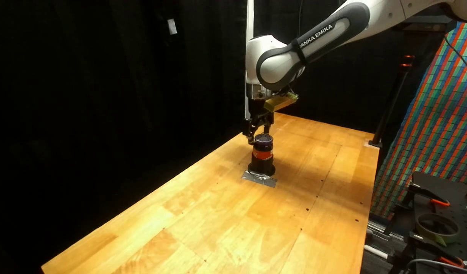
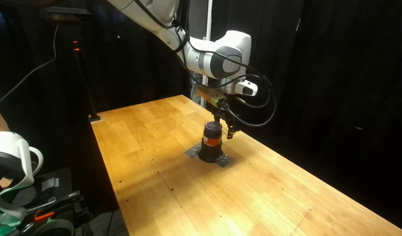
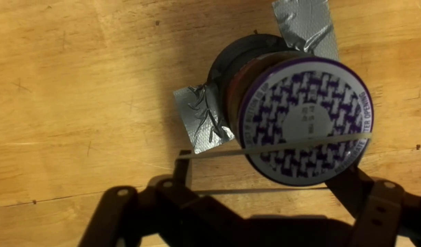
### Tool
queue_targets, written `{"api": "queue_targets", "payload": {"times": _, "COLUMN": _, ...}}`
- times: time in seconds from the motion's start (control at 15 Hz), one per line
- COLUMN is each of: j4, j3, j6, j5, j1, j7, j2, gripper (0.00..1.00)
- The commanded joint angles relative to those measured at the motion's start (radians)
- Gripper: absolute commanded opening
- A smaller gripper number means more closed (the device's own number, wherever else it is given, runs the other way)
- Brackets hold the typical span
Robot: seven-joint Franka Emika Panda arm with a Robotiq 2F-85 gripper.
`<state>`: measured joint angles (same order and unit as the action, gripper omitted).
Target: Put the elastic around the bottle
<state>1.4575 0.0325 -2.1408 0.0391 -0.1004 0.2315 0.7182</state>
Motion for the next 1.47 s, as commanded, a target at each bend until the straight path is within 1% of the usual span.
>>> {"api": "queue_targets", "payload": {"times": 0.0, "j4": 0.036, "j3": 0.028, "j6": 0.021, "j5": -0.056, "j1": 0.021, "j7": -0.092, "j2": -0.037, "gripper": 1.0}}
{"api": "queue_targets", "payload": {"times": 0.27, "j4": 0.126, "j3": 0.05, "j6": 0.015, "j5": -0.103, "j1": 0.044, "j7": -0.176, "j2": -0.097, "gripper": 1.0}}
{"api": "queue_targets", "payload": {"times": 0.67, "j4": 0.288, "j3": 0.045, "j6": -0.014, "j5": -0.145, "j1": 0.071, "j7": -0.226, "j2": -0.191, "gripper": 1.0}}
{"api": "queue_targets", "payload": {"times": 0.87, "j4": 0.37, "j3": 0.039, "j6": -0.068, "j5": -0.157, "j1": 0.068, "j7": -0.216, "j2": -0.236, "gripper": 1.0}}
{"api": "queue_targets", "payload": {"times": 1.13, "j4": 0.481, "j3": 0.032, "j6": -0.161, "j5": -0.144, "j1": 0.057, "j7": -0.192, "j2": -0.296, "gripper": 1.0}}
{"api": "queue_targets", "payload": {"times": 1.2, "j4": 0.52, "j3": 0.026, "j6": -0.204, "j5": -0.137, "j1": 0.05, "j7": -0.171, "j2": -0.318, "gripper": 0.75}}
{"api": "queue_targets", "payload": {"times": 1.27, "j4": 0.557, "j3": 0.02, "j6": -0.246, "j5": -0.127, "j1": 0.042, "j7": -0.154, "j2": -0.34, "gripper": 0.73}}
{"api": "queue_targets", "payload": {"times": 1.33, "j4": 0.601, "j3": 0.016, "j6": -0.3, "j5": -0.121, "j1": 0.035, "j7": -0.137, "j2": -0.365, "gripper": 0.66}}
{"api": "queue_targets", "payload": {"times": 1.4, "j4": 0.645, "j3": 0.011, "j6": -0.348, "j5": -0.109, "j1": 0.026, "j7": -0.118, "j2": -0.39, "gripper": 0.56}}
